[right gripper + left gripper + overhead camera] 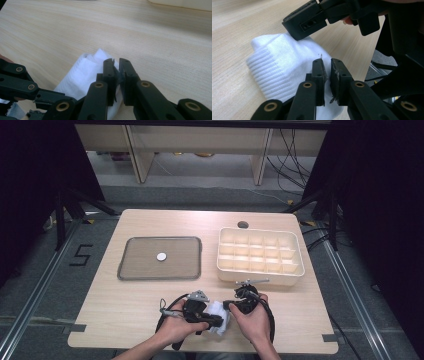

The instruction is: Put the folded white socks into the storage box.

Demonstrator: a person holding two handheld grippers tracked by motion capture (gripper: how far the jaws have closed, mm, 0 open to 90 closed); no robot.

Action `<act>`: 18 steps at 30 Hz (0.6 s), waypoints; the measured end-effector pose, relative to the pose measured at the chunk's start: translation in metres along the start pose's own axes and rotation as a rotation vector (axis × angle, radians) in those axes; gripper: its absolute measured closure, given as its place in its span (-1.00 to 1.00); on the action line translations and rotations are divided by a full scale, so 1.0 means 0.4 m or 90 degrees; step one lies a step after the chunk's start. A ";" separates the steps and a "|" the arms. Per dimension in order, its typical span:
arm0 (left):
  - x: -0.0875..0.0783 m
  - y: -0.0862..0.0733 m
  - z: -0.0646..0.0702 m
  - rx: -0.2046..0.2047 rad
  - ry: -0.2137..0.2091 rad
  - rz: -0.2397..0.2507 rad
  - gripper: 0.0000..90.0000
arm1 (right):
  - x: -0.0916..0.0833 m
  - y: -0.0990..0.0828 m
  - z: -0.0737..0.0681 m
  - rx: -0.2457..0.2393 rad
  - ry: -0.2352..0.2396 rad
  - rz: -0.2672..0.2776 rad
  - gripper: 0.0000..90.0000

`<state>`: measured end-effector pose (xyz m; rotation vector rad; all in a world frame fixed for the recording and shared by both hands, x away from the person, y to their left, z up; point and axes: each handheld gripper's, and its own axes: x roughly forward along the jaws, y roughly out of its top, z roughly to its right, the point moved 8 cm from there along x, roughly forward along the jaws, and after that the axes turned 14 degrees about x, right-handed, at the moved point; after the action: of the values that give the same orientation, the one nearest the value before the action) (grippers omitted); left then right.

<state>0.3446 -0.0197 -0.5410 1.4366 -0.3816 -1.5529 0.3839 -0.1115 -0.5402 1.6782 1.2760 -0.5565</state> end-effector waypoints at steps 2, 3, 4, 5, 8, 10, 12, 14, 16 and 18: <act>0.002 -0.001 0.000 0.010 0.002 -0.003 0.81 | 0.004 0.002 -0.004 0.002 0.011 0.012 0.88; 0.003 -0.002 0.001 0.011 0.006 -0.005 0.81 | 0.003 -0.001 0.001 -0.001 0.000 -0.004 0.88; 0.004 -0.003 0.001 0.015 0.003 -0.006 0.81 | 0.003 -0.001 0.002 -0.003 0.001 -0.003 0.88; 0.005 -0.003 0.002 0.016 0.003 -0.007 0.81 | 0.004 -0.002 0.001 0.001 0.000 -0.005 0.88; 0.011 -0.003 0.004 0.016 0.007 -0.009 0.82 | 0.007 -0.002 0.004 -0.006 -0.008 -0.001 0.88; 0.013 -0.002 0.004 0.023 0.008 -0.011 0.83 | 0.007 -0.003 0.006 -0.009 -0.009 -0.001 0.88; 0.013 -0.002 0.004 0.027 0.014 -0.016 0.83 | 0.009 0.000 0.000 -0.004 0.000 0.013 0.88; 0.015 -0.002 0.004 0.030 0.011 -0.019 0.84 | 0.010 0.000 0.001 -0.006 -0.002 0.013 0.88; 0.017 -0.002 0.004 0.029 0.018 -0.019 0.85 | 0.012 -0.001 0.001 -0.010 -0.001 0.014 0.89; 0.018 -0.004 0.005 0.036 0.013 -0.024 0.86 | 0.011 -0.002 0.009 -0.021 -0.017 -0.001 0.89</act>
<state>0.3432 -0.0254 -0.5459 1.5106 -0.3903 -1.5673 0.3853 -0.1125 -0.5455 1.6376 1.2606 -0.5546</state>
